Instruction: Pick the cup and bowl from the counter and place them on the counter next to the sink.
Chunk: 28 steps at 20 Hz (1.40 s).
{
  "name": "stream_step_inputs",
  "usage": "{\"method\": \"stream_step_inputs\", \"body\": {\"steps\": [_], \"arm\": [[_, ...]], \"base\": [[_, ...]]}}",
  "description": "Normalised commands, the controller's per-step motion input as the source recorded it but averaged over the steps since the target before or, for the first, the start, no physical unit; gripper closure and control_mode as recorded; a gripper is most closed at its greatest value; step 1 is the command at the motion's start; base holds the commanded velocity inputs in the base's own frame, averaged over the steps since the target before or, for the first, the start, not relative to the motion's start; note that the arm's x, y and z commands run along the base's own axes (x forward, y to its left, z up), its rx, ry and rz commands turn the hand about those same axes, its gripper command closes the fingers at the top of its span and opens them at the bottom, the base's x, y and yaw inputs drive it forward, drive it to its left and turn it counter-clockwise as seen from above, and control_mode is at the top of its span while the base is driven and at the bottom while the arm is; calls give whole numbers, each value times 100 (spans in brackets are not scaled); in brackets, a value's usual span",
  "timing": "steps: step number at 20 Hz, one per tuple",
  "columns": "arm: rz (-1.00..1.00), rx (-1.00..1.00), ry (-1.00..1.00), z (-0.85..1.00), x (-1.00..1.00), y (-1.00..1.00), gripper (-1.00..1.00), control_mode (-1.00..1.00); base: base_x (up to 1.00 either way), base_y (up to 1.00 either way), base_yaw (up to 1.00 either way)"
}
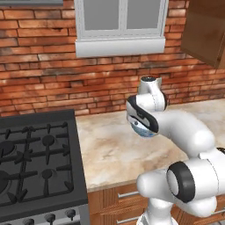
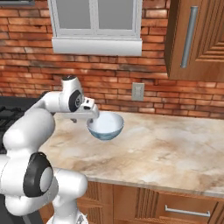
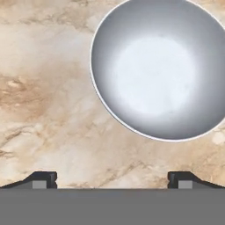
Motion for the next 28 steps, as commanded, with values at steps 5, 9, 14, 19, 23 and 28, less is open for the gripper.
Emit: {"method": "stream_step_inputs", "body": {"steps": [5, 9, 14, 19, 23, 28], "arm": [[-6, 0, 17, -22, 45, 1, -100, -100], [5, 1, 13, -11, 44, 0, -100, -100], [11, 0, 9, -19, 47, 0, -100, -100], [9, 0, 7, -21, 54, 0, -100, -100], [8, 0, 4, -27, 40, 0, -100, -100], [5, 0, 3, -36, 9, 0, -100, -100]], "base": [[0, 0, 0], [0, 0, 0], [0, 0, 0], [0, 0, 0], [0, 0, 0], [0, 0, 0]]}}
